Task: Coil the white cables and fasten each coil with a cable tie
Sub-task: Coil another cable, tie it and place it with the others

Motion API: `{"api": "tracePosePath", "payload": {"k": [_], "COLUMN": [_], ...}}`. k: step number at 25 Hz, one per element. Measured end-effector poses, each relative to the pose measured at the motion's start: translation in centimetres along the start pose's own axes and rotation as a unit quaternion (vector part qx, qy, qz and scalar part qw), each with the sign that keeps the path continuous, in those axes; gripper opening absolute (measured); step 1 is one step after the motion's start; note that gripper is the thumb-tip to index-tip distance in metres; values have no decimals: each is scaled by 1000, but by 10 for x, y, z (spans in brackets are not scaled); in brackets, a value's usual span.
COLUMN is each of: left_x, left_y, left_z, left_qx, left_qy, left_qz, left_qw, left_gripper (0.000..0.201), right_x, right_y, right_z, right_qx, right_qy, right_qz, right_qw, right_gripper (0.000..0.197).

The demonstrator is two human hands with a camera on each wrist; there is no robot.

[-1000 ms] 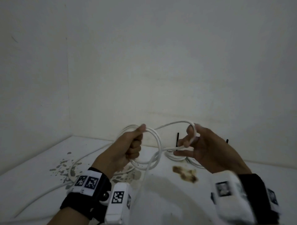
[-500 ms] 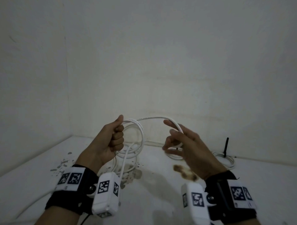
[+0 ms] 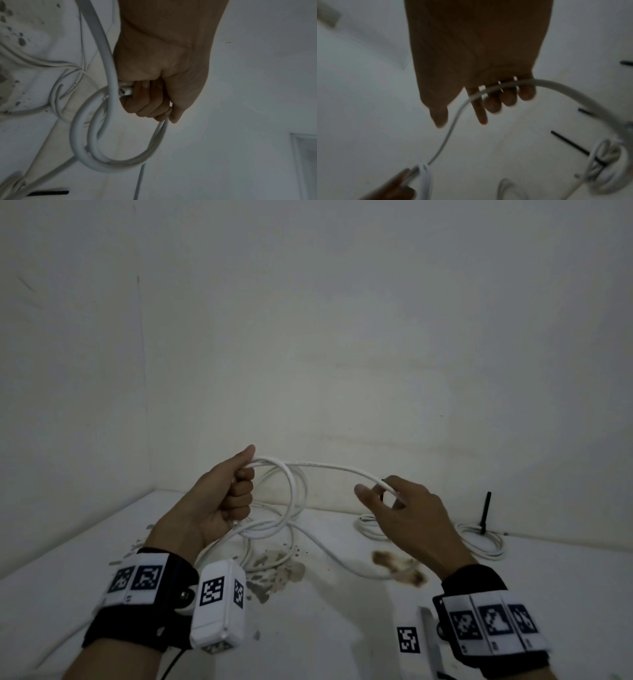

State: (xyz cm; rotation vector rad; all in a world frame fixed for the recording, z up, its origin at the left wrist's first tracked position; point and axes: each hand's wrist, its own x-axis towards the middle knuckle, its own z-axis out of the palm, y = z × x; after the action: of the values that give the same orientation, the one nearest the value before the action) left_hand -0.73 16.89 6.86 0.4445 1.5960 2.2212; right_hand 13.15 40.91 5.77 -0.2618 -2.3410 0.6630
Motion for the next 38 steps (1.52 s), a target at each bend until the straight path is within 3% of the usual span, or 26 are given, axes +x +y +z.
{"api": "tracePosePath", "payload": {"k": [2, 4, 6, 8, 9, 11, 13, 15, 17, 18, 20, 21, 22, 23, 24, 26, 27, 29, 32, 35, 38], "left_x": [0, 1, 1, 0, 0, -1, -4, -6, -6, -5, -3, -2, 0, 1, 3, 5, 5, 5, 7, 12, 14], "left_y": [0, -1, -1, -1, -1, 1, 4, 7, 10, 10, 8, 6, 4, 1, 0, 1, 2, 6, 6, 7, 9], "left_z": [2, 3, 4, 6, 6, 6, 8, 8, 5, 4, 1, 0, 1, 3, 4, 2, -4, -20, -40, -36, -30], "left_qx": [-2, -7, -3, 10, 9, -18, -76, -149, -210, -231, -257, -256, -241, -217, -186, -116, -84, -18, 8, -122, -225], "left_qy": [-12, -21, -37, -53, -59, -68, -84, -91, -91, -90, -89, -85, -74, -59, -35, 38, 70, 109, 134, 121, 93], "left_qz": [-8, -19, -30, -36, -35, -29, -25, -5, 23, 32, 32, 25, 17, 9, 6, 26, 41, 58, 63, 68, 64], "left_qw": [1000, 1000, 999, 998, 998, 997, 993, 985, 973, 968, 962, 963, 967, 974, 982, 992, 993, 992, 989, 983, 968], "left_gripper": [49, 49, 47, 47, 48, 48, 47, 45, 40, 37, 34, 35, 37, 42, 47, 49, 47, 44, 44, 47, 50], "right_x": [-2, -5, -1, 1, 3, 6, 3, -4, -12, -15, -15, -13, -8, -6, -4, -8, -11, -12, -7, -2, -7], "right_y": [-6, -13, -11, -6, -2, 7, 18, 29, 37, 39, 45, 44, 43, 38, 35, 27, 25, 28, 36, 22, -14], "right_z": [3, -1, -8, -16, -16, -15, -13, -7, 7, 13, 22, 23, 22, 17, 13, 2, -3, -10, -8, 3, -4], "right_qx": [90, 156, 22, -177, -205, -131, 43, 144, 225, 305, 487, 546, 579, 566, 525, 332, 209, 13, -83, -29, -24], "right_qy": [-97, -122, -20, 109, 130, 48, -101, -208, -247, -244, -197, -168, -135, -96, -33, 143, 208, 239, 138, -22, -190], "right_qz": [32, 47, -14, -72, -83, -35, 50, 105, 164, 226, 342, 364, 370, 363, 348, 249, 181, 104, 99, -2, -61], "right_qw": [991, 979, 999, 976, 967, 990, 993, 962, 928, 892, 779, 735, 714, 734, 776, 899, 938, 965, 982, 999, 980], "right_gripper": [45, 44, 50, 57, 58, 63, 63, 54, 38, 33, 40, 45, 48, 49, 48, 51, 54, 58, 61, 52, 45]}}
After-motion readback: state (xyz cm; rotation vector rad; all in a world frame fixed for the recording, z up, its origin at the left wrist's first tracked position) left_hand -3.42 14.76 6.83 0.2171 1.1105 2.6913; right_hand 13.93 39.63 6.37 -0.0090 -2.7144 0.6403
